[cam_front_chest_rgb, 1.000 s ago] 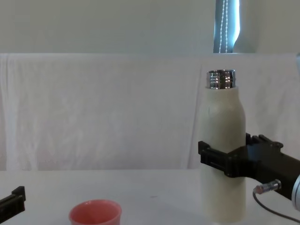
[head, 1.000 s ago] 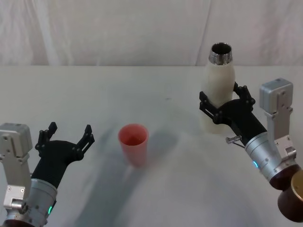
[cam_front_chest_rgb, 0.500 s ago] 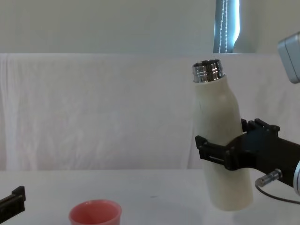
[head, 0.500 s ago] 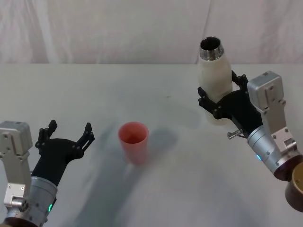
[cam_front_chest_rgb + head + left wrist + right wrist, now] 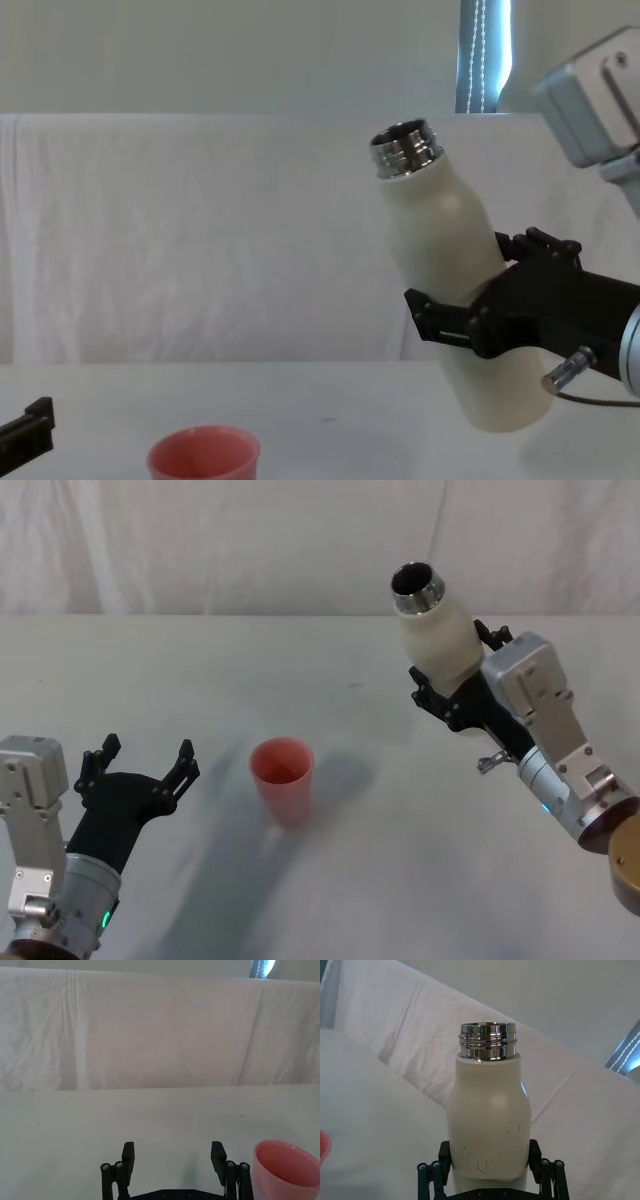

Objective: Grasp the thermos with one hand and pour water into the cup lid.

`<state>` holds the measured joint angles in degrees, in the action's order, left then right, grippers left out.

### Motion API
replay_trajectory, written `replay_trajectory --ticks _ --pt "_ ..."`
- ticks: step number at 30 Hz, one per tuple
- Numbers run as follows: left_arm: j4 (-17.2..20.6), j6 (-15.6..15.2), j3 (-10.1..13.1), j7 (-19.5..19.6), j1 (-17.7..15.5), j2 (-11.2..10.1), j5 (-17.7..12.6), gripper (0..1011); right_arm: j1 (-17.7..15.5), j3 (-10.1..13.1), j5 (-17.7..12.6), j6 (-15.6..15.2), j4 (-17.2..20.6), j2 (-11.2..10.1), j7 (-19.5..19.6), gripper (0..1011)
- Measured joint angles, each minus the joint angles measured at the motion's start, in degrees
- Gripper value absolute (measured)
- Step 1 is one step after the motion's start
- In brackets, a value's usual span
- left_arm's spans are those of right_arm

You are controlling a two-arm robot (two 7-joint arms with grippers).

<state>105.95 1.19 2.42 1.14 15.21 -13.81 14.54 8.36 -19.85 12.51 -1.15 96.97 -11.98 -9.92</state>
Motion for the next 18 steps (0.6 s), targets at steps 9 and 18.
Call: replay_trajectory --ticks 9,18 --pt "0.0 0.0 0.0 0.0 0.0 0.0 0.0 1001 0.11 -1.52 5.95 -1.58 1.61 -0.72 0.72 948" --pt "0.0 0.0 0.0 0.0 0.0 0.0 0.0 1001 0.78 -2.93 10.67 -1.88 2.28 -1.83 -0.16 948"
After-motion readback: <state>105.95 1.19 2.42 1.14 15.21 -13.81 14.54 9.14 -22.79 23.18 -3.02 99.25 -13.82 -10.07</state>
